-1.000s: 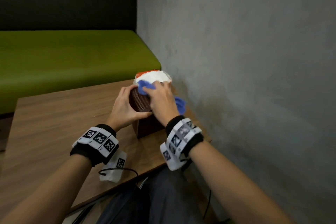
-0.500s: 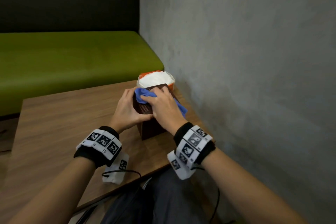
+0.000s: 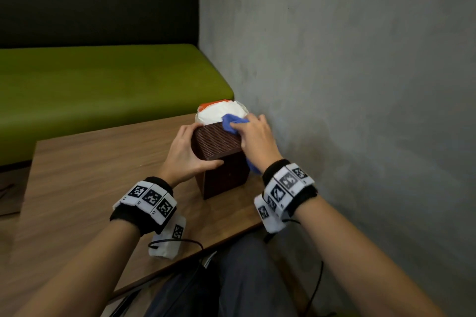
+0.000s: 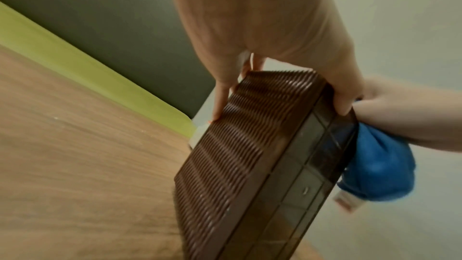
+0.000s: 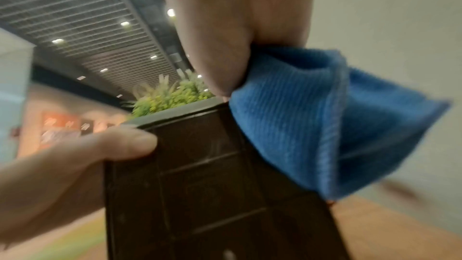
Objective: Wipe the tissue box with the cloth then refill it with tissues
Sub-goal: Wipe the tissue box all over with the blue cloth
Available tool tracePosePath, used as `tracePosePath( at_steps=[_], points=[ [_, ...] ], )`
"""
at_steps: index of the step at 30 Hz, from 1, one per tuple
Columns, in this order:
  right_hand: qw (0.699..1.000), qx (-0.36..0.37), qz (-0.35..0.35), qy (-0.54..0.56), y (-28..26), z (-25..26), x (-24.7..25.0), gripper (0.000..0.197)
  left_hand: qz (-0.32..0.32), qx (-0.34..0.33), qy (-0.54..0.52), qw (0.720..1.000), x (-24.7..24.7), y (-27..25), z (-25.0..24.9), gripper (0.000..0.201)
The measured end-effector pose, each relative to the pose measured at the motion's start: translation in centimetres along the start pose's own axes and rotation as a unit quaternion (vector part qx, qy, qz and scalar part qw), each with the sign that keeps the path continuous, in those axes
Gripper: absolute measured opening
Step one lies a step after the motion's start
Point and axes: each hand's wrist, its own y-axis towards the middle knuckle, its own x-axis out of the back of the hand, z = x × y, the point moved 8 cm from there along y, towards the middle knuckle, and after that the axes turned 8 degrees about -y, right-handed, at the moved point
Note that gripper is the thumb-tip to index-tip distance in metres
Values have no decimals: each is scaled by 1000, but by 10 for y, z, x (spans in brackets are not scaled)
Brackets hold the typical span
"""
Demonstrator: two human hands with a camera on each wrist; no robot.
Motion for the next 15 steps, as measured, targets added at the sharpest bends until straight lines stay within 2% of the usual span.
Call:
tracePosePath(
  at_steps=[2,3,5,6,7,8,9,11,12,13,15],
  points=[
    [999,-24,20,-36,8,6,-1,36,-4,8,-5,1000,0,-1,4,106],
    [999,6,27,-41,6,24,-2,35,-7,9,-12,1000,1,-2,4,103],
    [992,120,34,11,-11,66,-3,33,-3,-5,-24,1000,5,-3,4,97],
    [984,164,38,58,-23,75,0,31,2,-12,-29,1000,7,-5,5,96],
    [979,174,28,99,-28,70,5,30,4,-18,-37,999,11,-8,7,96],
    [979,151,-6,137,-27,55,11,31,-2,-19,-52,998,16,-11,11,95],
    [980,95,-53,169,-23,30,17,32,-14,-14,-72,997,21,-15,16,92],
    [971,-55,-116,201,-20,-22,18,32,-36,-7,-110,993,20,-26,24,80],
    [966,-100,-108,213,-21,-36,12,31,-39,-8,-120,992,15,-32,26,75],
    [964,-112,-80,229,-22,-38,4,30,-37,-14,-128,991,8,-36,25,74],
    [958,-97,-39,267,-27,-29,-6,29,-22,-32,-130,991,-3,-42,23,78]
  ],
)
